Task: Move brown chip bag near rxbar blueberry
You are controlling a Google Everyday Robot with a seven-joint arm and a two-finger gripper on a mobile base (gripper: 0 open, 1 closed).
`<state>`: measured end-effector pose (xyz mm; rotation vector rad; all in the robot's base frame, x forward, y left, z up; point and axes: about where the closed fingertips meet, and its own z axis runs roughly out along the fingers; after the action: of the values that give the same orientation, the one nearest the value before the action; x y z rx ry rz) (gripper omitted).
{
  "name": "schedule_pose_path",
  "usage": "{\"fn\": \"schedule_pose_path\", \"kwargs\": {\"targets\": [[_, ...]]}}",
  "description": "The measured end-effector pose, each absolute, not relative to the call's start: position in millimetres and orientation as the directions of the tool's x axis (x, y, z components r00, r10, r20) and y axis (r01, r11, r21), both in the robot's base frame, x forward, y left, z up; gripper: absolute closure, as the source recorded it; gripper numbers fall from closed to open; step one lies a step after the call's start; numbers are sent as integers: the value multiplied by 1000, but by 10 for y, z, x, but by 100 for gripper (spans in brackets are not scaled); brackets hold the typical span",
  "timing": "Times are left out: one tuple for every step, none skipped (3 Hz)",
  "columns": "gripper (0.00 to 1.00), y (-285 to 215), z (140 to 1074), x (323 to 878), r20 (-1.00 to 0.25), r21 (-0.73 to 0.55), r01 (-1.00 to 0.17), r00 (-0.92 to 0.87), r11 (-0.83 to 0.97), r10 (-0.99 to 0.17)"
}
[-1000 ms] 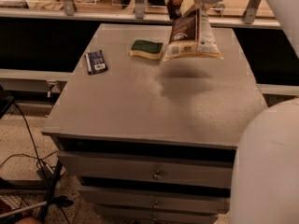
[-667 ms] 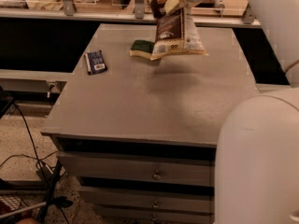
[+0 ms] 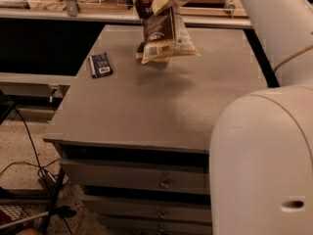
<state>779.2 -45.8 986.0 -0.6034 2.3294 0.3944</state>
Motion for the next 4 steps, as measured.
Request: {"fn": "schedule_pose_path", "kwargs": {"targets": [[100, -186, 9815, 7738, -672, 121, -571, -649, 812, -357], [89, 77, 9762, 7665, -653, 127, -617, -641, 777, -403], [66, 295, 9712, 7591, -634, 128, -652, -633, 747, -444], [43, 442, 9687, 7535, -621, 127, -674, -626, 727, -472]]}}
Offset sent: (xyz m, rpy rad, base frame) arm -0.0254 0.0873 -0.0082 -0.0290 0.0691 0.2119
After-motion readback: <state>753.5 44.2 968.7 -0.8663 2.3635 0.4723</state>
